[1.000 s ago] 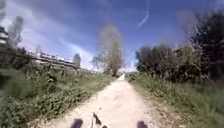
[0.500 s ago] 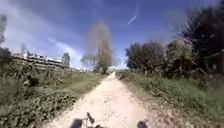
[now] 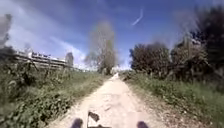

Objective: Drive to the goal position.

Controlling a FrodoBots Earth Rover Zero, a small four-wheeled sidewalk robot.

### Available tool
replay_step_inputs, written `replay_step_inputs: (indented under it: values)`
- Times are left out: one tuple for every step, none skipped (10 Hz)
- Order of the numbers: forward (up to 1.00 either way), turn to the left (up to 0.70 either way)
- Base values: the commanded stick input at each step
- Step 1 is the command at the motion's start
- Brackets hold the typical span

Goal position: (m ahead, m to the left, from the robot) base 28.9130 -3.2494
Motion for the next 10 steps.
replay_step_inputs:
  values:
    - [0.7,0.0]
    - [0.7,0.0]
    - [0.7,0.0]
    - [0.7,0.0]
    - [0.7,0.0]
    - [0.7,0.0]
    - [0.7,0.0]
    - [0.7,-0.14]
    - [0.7,-0.35]
    - [0.7,-0.35]
